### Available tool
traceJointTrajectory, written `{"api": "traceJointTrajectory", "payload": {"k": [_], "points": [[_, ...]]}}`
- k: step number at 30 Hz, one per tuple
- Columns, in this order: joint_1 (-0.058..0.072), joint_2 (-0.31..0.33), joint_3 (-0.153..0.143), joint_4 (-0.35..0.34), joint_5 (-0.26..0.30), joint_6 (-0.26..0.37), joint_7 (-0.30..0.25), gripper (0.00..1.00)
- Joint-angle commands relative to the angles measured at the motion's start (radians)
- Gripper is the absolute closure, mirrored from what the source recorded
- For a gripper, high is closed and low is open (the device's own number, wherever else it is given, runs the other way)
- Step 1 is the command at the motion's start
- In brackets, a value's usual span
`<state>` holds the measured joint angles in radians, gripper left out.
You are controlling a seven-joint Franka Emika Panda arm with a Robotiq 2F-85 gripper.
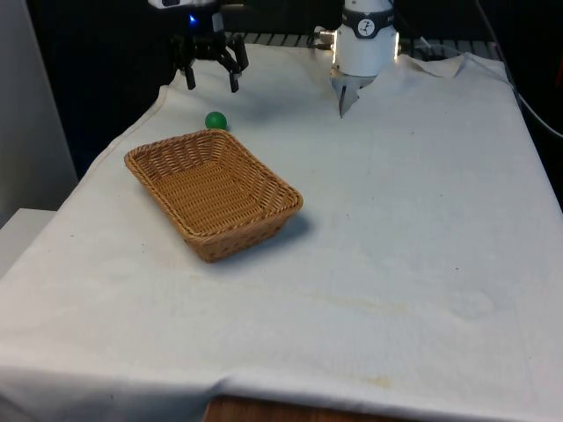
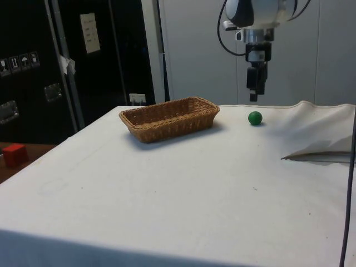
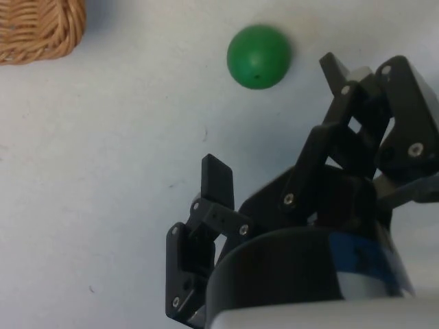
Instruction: Pick up the ball and place it into the basket.
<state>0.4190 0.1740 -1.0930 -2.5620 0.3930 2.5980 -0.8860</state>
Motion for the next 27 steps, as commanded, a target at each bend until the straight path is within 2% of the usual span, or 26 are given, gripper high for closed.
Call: {"api": "traceJointTrajectory", "payload": {"k": [1, 4, 5, 6, 13, 14, 15, 22, 23, 24, 25, 27], "points": [[-0.010, 0.007, 0.027, -0.019, 0.039, 0.022, -0.020, 0.00], [-0.011, 0.020, 0.040, -0.016, 0.055, 0.023, -0.021, 0.00], [0.001, 0.015, 0.014, 0.001, 0.019, 0.000, -0.001, 0.00], [-0.011, 0.022, 0.042, -0.015, 0.058, 0.024, -0.021, 0.00], [-0.014, 0.045, 0.061, -0.010, 0.089, 0.025, -0.026, 0.00], [0.001, 0.042, 0.033, 0.007, 0.052, 0.000, -0.002, 0.00], [-0.015, 0.047, 0.064, -0.010, 0.094, 0.024, -0.027, 0.00], [-0.016, 0.065, 0.073, -0.010, 0.115, 0.023, -0.027, 0.00], [0.001, 0.061, 0.043, 0.007, 0.077, 0.000, -0.003, 0.00], [0.001, 0.061, 0.043, 0.007, 0.077, 0.000, -0.003, 0.00], [-0.017, 0.074, 0.076, -0.008, 0.123, 0.022, -0.026, 0.00], [-0.017, 0.081, 0.079, -0.006, 0.130, 0.020, -0.024, 0.00]]}}
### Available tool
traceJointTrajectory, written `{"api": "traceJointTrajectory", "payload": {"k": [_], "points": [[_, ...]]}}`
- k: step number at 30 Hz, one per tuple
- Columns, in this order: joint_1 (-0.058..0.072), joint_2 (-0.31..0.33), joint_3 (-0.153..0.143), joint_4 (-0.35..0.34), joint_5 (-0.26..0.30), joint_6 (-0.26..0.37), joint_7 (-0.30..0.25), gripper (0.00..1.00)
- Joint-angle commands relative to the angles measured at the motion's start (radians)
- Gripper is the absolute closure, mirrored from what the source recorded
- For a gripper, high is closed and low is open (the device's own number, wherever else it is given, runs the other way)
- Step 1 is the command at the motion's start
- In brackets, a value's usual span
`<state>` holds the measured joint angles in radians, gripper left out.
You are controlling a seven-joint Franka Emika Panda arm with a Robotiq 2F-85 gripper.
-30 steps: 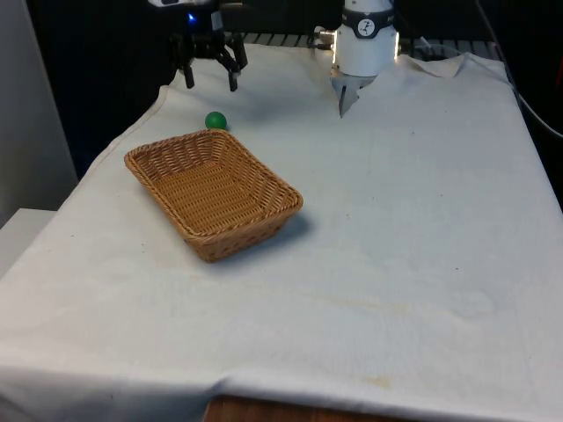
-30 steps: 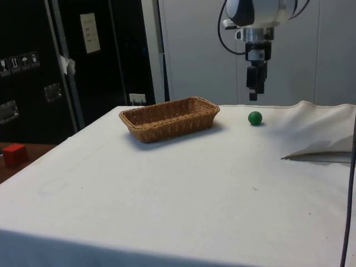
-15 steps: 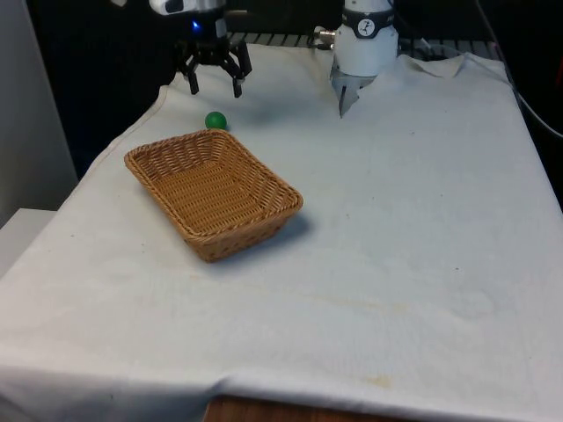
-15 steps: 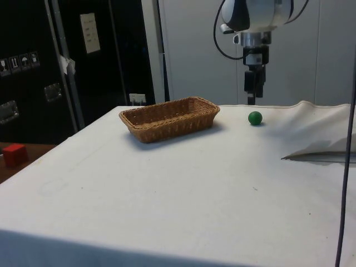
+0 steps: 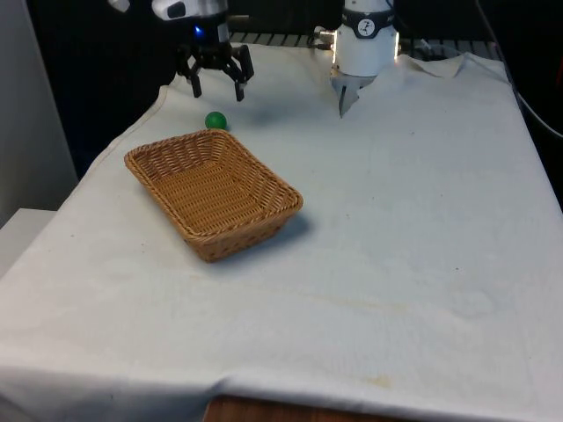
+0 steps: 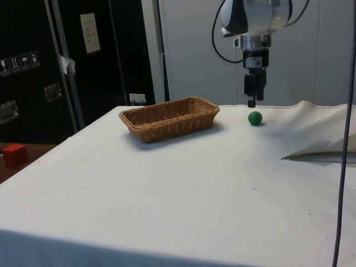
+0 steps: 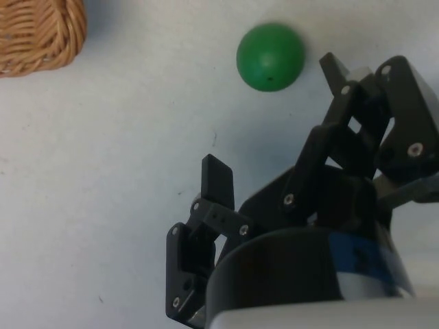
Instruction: Pick up the ball and place it into the basket.
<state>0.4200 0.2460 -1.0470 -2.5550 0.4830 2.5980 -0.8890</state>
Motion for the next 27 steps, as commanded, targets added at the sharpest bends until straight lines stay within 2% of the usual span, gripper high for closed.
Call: {"api": "traceJointTrajectory", "payload": {"k": [1, 5, 6, 7, 14, 15, 16, 23, 24, 25, 27], "points": [[-0.019, 0.013, 0.035, -0.012, 0.044, 0.020, -0.021, 0.00], [-0.019, 0.029, 0.043, -0.005, 0.059, 0.018, -0.017, 0.00], [0.000, 0.018, 0.008, 0.005, 0.018, 0.000, 0.001, 0.00], [-0.019, 0.034, 0.047, -0.002, 0.065, 0.016, -0.016, 0.00], [-0.023, 0.092, 0.081, 0.037, 0.126, -0.005, -0.017, 0.00], [-0.001, 0.081, 0.043, 0.044, 0.087, -0.021, 0.003, 0.00], [-0.024, 0.099, 0.084, 0.042, 0.132, -0.009, -0.017, 0.00], [-0.025, 0.161, 0.107, 0.074, 0.192, -0.022, -0.025, 0.00], [-0.001, 0.156, 0.072, 0.078, 0.160, -0.038, -0.004, 0.00], [-0.026, 0.168, 0.109, 0.076, 0.199, -0.023, -0.028, 0.00], [-0.027, 0.182, 0.111, 0.079, 0.210, -0.024, -0.033, 0.00]]}}
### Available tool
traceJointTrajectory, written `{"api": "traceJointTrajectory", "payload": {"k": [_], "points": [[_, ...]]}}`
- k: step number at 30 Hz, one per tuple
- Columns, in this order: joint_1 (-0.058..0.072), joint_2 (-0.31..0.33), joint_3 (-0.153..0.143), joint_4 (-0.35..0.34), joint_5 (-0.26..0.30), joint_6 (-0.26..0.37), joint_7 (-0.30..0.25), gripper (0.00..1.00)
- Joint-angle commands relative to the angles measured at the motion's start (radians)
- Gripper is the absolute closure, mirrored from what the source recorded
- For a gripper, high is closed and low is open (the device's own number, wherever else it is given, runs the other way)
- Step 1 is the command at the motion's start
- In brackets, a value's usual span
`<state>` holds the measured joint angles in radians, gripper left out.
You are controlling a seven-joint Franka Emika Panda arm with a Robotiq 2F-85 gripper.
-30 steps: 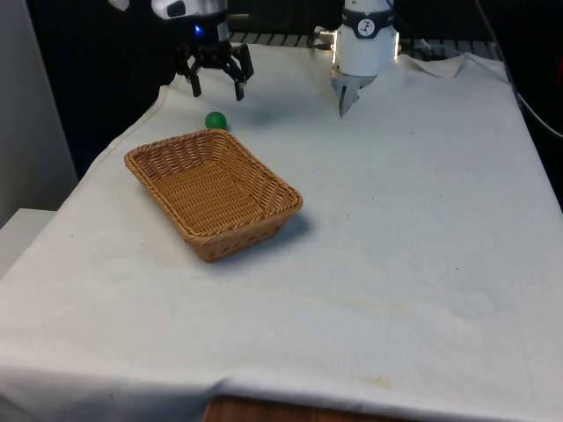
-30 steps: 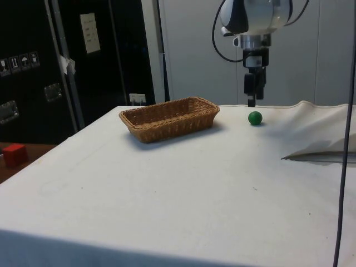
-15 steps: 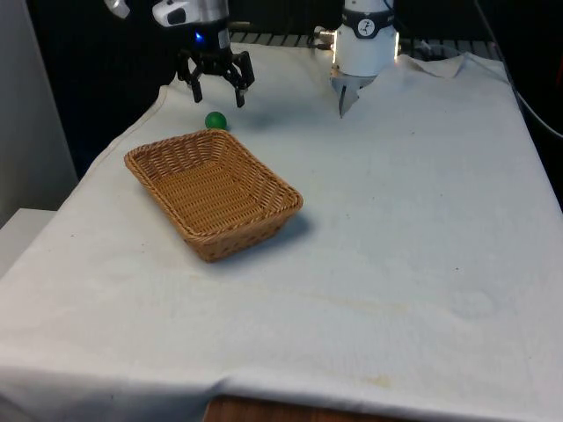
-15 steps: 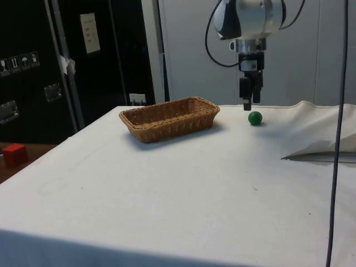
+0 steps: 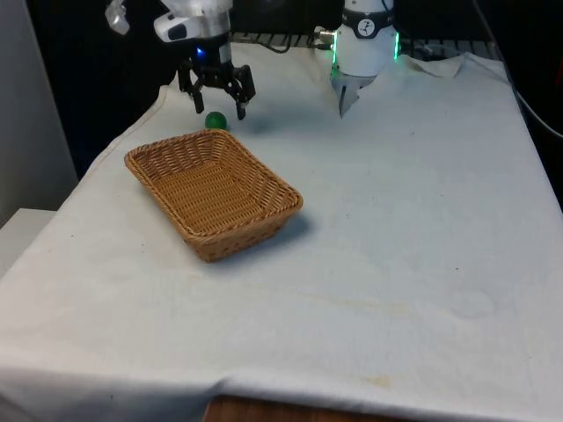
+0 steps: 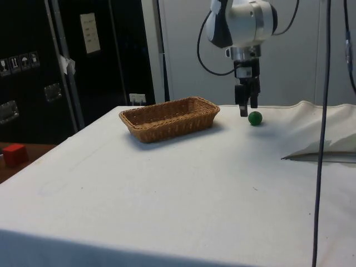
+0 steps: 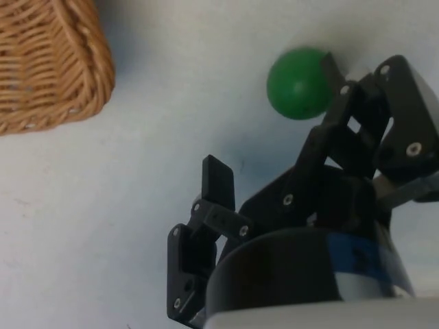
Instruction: Pick up the ball and place it into the basket.
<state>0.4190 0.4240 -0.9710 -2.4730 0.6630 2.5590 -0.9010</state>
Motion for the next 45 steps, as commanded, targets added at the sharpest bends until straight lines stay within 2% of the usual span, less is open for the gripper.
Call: {"api": "traceJointTrajectory", "payload": {"k": [1, 5, 6, 7, 14, 15, 16, 22, 23, 24, 29, 34, 39, 40, 41, 43, 44, 45], "points": [[-0.026, 0.010, 0.035, -0.001, 0.037, 0.015, -0.025, 0.00], [-0.033, 0.047, 0.040, 0.011, 0.076, 0.011, -0.047, 0.00], [-0.003, 0.036, 0.001, 0.008, 0.040, -0.002, -0.023, 0.00], [-0.034, 0.055, 0.041, 0.014, 0.085, 0.010, -0.053, 0.00], [-0.044, 0.116, 0.055, 0.050, 0.155, 0.006, -0.092, 0.00], [-0.012, 0.106, 0.017, 0.044, 0.121, -0.009, -0.066, 0.00], [-0.046, 0.124, 0.056, 0.055, 0.162, 0.005, -0.097, 0.00], [-0.042, 0.178, 0.040, 0.068, 0.222, -0.014, -0.150, 0.00], [-0.024, 0.177, 0.019, 0.064, 0.205, -0.026, -0.135, 0.00], [-0.041, 0.185, 0.037, 0.068, 0.228, -0.016, -0.156, 0.00], [-0.035, 0.211, 0.018, 0.074, 0.243, -0.027, -0.176, 0.00], [-0.027, 0.216, 0.008, 0.078, 0.240, -0.031, -0.170, 0.00], [-0.026, 0.214, -0.005, 0.087, 0.231, -0.048, -0.172, 0.00], [-0.025, 0.214, -0.008, 0.087, 0.230, -0.051, -0.173, 0.07], [-0.022, 0.215, -0.013, 0.088, 0.231, -0.055, -0.175, 0.25], [-0.024, 0.216, -0.011, 0.089, 0.238, -0.052, -0.177, 0.45], [-0.020, 0.215, -0.017, 0.088, 0.230, -0.059, -0.176, 0.45], [-0.019, 0.215, -0.019, 0.088, 0.230, -0.060, -0.177, 0.55]]}}
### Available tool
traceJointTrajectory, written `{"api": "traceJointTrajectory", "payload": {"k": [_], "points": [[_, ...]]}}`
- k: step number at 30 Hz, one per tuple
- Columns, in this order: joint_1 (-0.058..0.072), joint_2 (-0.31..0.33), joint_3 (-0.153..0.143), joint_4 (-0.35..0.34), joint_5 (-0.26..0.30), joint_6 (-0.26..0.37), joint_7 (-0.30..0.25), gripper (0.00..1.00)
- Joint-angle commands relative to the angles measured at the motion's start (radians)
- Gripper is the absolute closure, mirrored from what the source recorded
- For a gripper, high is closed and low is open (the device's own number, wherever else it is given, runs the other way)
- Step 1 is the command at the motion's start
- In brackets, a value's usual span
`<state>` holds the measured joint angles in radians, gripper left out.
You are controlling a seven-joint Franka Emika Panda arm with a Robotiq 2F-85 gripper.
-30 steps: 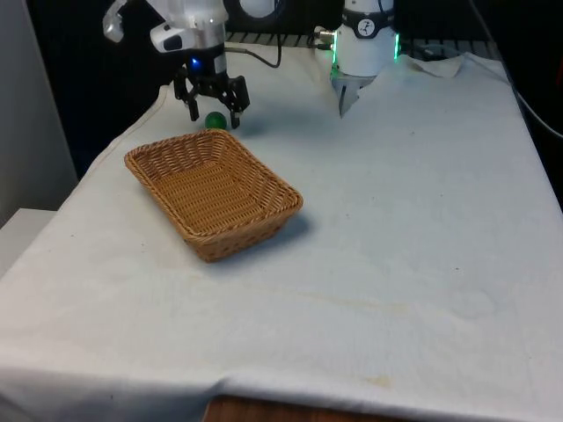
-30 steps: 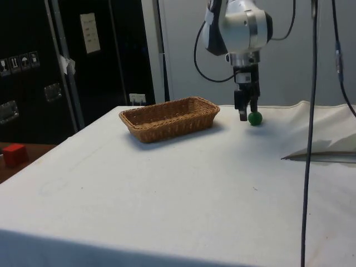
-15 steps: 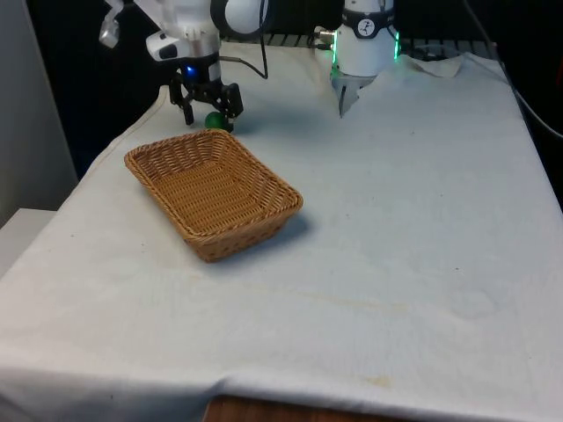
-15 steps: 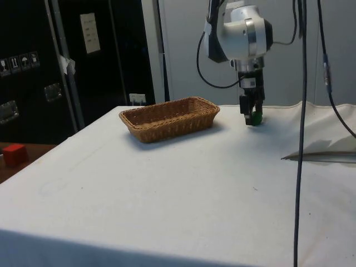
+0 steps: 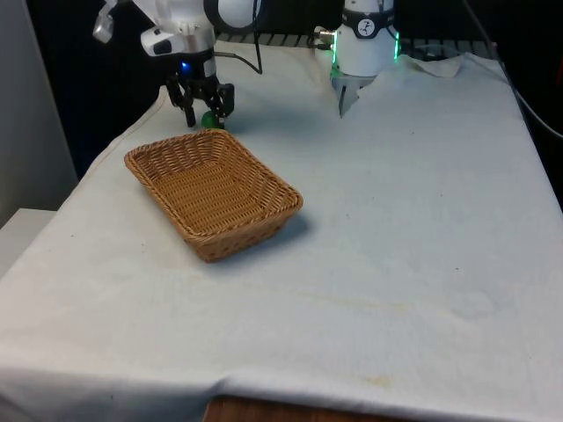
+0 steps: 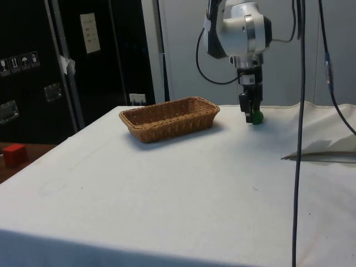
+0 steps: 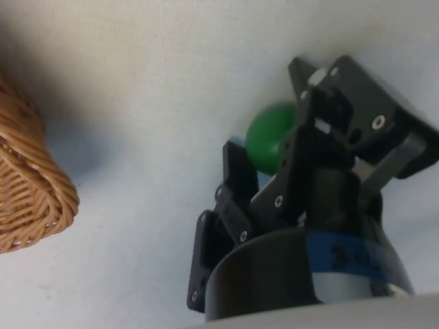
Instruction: Pick up the ball and place it into the basket.
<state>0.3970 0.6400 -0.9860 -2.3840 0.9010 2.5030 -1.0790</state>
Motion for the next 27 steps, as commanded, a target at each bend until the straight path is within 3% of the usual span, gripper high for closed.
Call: {"api": "traceJointTrajectory", "payload": {"k": [1, 2, 3, 4, 11, 13, 14, 15, 20, 22, 23, 24, 27], "points": [[0.004, -0.001, -0.006, -0.001, -0.008, -0.006, 0.001, 0.64], [0.006, -0.001, -0.008, -0.001, -0.008, -0.008, 0.000, 0.72], [0.007, -0.001, -0.011, -0.001, -0.007, -0.010, 0.000, 0.90], [0.008, -0.001, -0.012, -0.001, -0.007, -0.011, 0.000, 1.00], [0.010, -0.001, -0.014, -0.001, -0.008, -0.012, -0.001, 1.00], [0.019, -0.010, -0.034, -0.001, -0.021, -0.021, 0.000, 1.00], [0.011, -0.002, -0.018, 0.002, -0.002, -0.009, -0.004, 1.00], [0.023, -0.014, -0.041, 0.000, -0.025, -0.024, 0.000, 1.00], [0.041, -0.037, -0.082, 0.003, -0.054, -0.044, -0.004, 1.00], [0.046, -0.047, -0.093, 0.004, -0.065, -0.048, -0.003, 1.00], [0.031, -0.042, -0.071, 0.005, -0.044, -0.034, -0.013, 1.00], [0.048, -0.053, -0.097, 0.004, -0.070, -0.051, -0.003, 1.00], [0.054, -0.071, -0.110, 0.004, -0.080, -0.060, -0.003, 1.00]]}}
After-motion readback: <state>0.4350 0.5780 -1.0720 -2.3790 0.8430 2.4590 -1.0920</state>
